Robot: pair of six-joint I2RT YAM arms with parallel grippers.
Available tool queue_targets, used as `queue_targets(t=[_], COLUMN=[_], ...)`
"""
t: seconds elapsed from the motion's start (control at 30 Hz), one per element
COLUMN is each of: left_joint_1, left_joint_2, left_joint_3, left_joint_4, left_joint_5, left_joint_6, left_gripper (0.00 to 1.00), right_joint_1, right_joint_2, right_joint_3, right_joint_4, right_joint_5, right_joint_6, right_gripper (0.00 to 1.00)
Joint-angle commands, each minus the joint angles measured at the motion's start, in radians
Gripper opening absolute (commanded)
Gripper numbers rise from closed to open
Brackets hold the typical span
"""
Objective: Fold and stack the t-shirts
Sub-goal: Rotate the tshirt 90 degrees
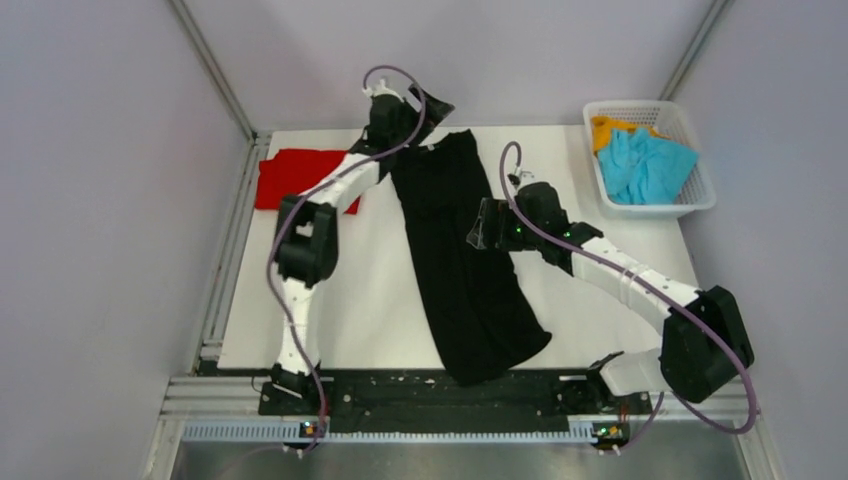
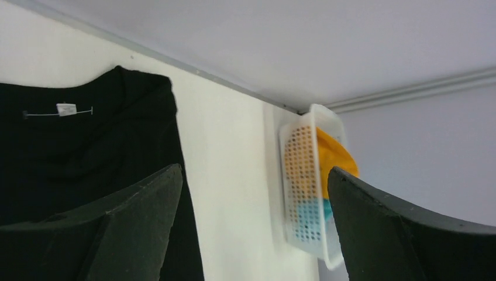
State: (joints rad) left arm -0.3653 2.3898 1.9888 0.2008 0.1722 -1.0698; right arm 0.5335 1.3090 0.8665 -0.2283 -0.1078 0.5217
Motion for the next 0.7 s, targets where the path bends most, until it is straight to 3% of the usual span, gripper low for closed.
queue_targets(t=[0.0,0.23,0.33,0.57,0.67], left_joint_1=[0.005,0.003,0.000,-0.012,-0.016], left_joint_2=[-0.523,-0.980,-1.105,-1.262,-1.300], left_joint_3=[-0.347,-0.949,-1.163,-1.424,-1.486], left_joint_4=[-0.094,-0.194,-0.151,-0.171,-0.123], left_joint_5=[-0.063,-0.186,-0.138,-0.145,-0.138], left_joint_6=[0.258,0.311,0.296,0.202,0.190], left_gripper=[0.99,0.99,0.98,0.99,0.99], right_joint_1=[-0.005,-0.006,-0.005,-0.013,-0.035], right_joint_2=[0.149,0.604,0.793,1.166,1.230], right_joint_3=[0.186,0.621,0.808,1.232,1.275], right_joint_4=[0.056,-0.025,-0.038,-0.233,-0.256], right_joint_5=[0.084,0.129,0.142,0.301,0.346], right_joint_6=[-0.067,-0.236,-0.293,-0.342,-0.292], right_gripper=[0.99,0.99,0.99,0.98,0.98])
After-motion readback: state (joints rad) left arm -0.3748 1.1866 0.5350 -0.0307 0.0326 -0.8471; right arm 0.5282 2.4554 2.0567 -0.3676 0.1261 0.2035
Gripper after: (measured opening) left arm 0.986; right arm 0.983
